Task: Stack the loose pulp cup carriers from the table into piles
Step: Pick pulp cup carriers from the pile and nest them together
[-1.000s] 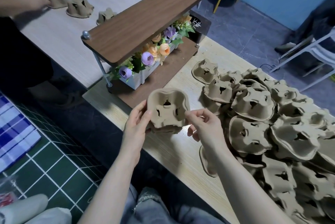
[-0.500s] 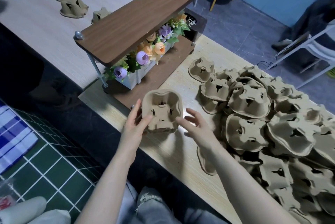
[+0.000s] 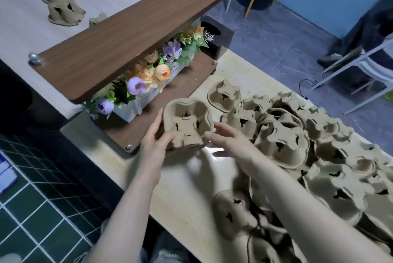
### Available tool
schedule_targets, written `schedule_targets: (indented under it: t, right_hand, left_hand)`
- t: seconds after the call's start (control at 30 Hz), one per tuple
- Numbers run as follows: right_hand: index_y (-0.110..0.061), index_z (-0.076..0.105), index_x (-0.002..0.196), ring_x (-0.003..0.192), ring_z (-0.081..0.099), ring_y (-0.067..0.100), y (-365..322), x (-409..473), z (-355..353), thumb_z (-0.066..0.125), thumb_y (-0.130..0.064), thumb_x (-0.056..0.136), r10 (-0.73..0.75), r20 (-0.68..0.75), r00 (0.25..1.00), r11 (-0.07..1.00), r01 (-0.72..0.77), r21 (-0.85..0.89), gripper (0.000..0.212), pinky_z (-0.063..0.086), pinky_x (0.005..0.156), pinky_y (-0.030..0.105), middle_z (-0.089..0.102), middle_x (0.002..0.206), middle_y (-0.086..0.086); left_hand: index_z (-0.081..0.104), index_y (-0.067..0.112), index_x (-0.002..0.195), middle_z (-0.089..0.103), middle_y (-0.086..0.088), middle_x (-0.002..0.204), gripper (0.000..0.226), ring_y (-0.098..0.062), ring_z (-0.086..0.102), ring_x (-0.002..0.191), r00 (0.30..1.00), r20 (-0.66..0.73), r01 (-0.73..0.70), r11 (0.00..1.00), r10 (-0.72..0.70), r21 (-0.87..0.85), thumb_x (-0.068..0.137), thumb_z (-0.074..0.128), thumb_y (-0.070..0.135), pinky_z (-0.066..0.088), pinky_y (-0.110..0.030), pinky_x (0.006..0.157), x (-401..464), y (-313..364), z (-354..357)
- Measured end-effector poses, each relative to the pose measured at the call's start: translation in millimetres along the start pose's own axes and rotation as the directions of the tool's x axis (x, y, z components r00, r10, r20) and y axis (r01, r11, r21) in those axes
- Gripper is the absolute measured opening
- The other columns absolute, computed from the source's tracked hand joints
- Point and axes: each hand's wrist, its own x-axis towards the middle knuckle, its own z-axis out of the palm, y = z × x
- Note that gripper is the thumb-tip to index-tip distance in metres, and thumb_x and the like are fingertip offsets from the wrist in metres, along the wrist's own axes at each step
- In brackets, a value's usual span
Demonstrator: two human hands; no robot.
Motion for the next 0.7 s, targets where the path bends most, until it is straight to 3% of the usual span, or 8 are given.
schedule_targets:
  t: [0.17,0.23,0.3,0.37,0.47,0.53,0.6,0.7]
  right_hand:
    - [-0.019,0.066,0.117,0.094,0.063,0.02,-49.5,32.8,-47.6,0.067,-0.036,0.09,-0.038,-0.092,0.995,0.91,-0.004,-0.414,0.031,0.047,0.07,0.025,0.069,0.105,0.004]
    - [-0.017,0.066,0.118,0.081,0.061,0.017,-61.5,54.6,-65.1,0.064,-0.029,0.093,-0.145,-0.224,0.964,0.873,0.018,-0.488,0.028,0.048,0.064,0.024,0.068,0.105,0.004]
    - [-0.014,0.059,0.127,0.073,0.059,0.02,-68.7,77.5,-77.1,0.061,-0.018,0.094,-0.238,-0.306,0.922,0.86,0.054,-0.507,0.033,0.054,0.067,0.034,0.063,0.117,0.007]
    - [-0.016,0.05,0.136,0.08,0.061,0.027,-70.7,97.9,-84.8,0.06,-0.017,0.093,-0.298,-0.302,0.905,0.8,0.065,-0.596,0.044,0.056,0.071,0.04,0.056,0.133,0.006]
    - [-0.018,0.043,0.144,0.107,0.059,0.029,-68.9,122.0,-88.1,0.06,-0.02,0.094,-0.345,-0.231,0.91,0.658,0.059,-0.751,0.053,0.047,0.082,0.032,0.05,0.144,0.006]
    - [-0.017,0.043,0.144,0.119,0.055,0.03,-66.0,136.7,-86.0,0.062,-0.02,0.092,-0.314,-0.201,0.928,0.631,0.046,-0.775,0.056,0.043,0.095,0.033,0.05,0.144,0.009]
    - [-0.016,0.045,0.143,0.123,0.053,0.03,-62.8,146.2,-83.4,0.067,-0.02,0.089,-0.272,-0.189,0.943,0.621,0.022,-0.783,0.058,0.04,0.101,0.033,0.053,0.141,0.011]
    - [-0.018,0.05,0.137,0.116,0.056,0.033,-55.8,154.9,-79.2,0.071,-0.02,0.084,-0.283,-0.202,0.938,0.574,-0.003,-0.819,0.058,0.047,0.098,0.04,0.06,0.13,0.014]
  left_hand:
    - [0.054,0.051,0.133,0.066,0.017,0.126,0.065,-0.016,0.06,0.123,0.999,0.04,-0.022,1.0,0.021,0.019,0.076,0.072,0.026,0.053,-0.046,0.097,29.9,2.9,19.1]
    - [0.053,0.053,0.133,0.064,0.019,0.128,0.069,-0.013,0.059,0.123,0.998,0.061,-0.03,0.998,0.027,0.049,0.069,0.073,0.034,0.05,-0.048,0.102,35.2,3.2,21.9]
    - [0.049,0.057,0.133,0.062,0.02,0.132,0.07,-0.011,0.057,0.125,0.996,0.085,-0.04,0.995,0.033,0.088,0.067,0.07,0.042,0.047,-0.05,0.106,37.5,3.1,21.9]
    - [0.044,0.062,0.134,0.059,0.018,0.135,0.07,-0.013,0.055,0.128,0.993,0.11,-0.056,0.99,0.041,0.132,0.071,0.068,0.045,0.044,-0.05,0.108,38.6,1.9,19.8]
    - [0.038,0.063,0.138,0.054,0.018,0.139,0.077,-0.01,0.05,0.132,0.986,0.153,-0.087,0.981,0.061,0.17,0.07,0.069,0.046,0.039,-0.047,0.113,42.4,2.4,15.8]
    - [0.037,0.057,0.143,0.051,0.02,0.142,0.082,-0.004,0.047,0.134,0.98,0.188,-0.102,0.979,0.068,0.175,0.069,0.07,0.042,0.037,-0.043,0.115,46.2,6.2,12.1]
    - [0.036,0.054,0.144,0.049,0.019,0.145,0.086,-0.002,0.045,0.135,0.97,0.232,-0.116,0.976,0.071,0.184,0.067,0.071,0.04,0.036,-0.04,0.116,47.8,11.4,8.4]
    - [0.034,0.062,0.139,0.046,0.017,0.149,0.082,-0.003,0.042,0.138,0.954,0.295,-0.129,0.966,0.058,0.225,0.068,0.071,0.044,0.034,-0.04,0.118,52.6,16.5,1.8]
